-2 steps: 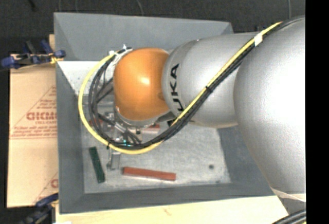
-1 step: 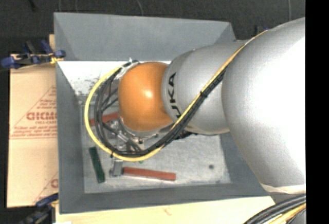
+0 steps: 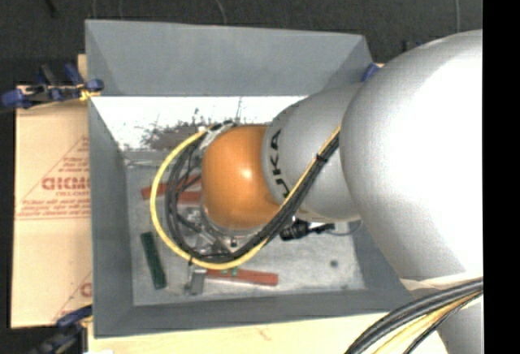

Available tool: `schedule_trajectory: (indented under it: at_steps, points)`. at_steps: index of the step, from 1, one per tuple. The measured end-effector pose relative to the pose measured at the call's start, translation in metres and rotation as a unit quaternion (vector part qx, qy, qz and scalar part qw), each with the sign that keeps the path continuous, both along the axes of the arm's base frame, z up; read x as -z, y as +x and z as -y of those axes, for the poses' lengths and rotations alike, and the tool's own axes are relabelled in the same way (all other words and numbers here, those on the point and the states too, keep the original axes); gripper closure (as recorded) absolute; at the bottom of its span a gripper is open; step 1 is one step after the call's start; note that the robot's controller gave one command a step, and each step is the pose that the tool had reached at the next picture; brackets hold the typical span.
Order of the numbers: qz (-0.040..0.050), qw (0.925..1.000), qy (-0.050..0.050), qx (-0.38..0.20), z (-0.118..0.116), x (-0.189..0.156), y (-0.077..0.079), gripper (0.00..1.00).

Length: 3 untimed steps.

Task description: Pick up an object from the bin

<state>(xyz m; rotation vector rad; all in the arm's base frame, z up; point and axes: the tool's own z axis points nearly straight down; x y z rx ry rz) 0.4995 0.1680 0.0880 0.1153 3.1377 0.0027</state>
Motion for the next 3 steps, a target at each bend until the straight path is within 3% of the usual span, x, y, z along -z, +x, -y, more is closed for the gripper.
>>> schedule_trajectory:
  at_steps: [1,2,3]
  points:
    - [0.0013,0.9963,-0.001,-0.086,0.012,0.012,-0.013,0.0]
    - [-0.0001,0.9837,-0.001,-0.18,0.03,-0.014,-0.001,0.0]
    - [-0.0007,0.9904,0.0,-0.138,0.058,-0.055,0.012,0.0]
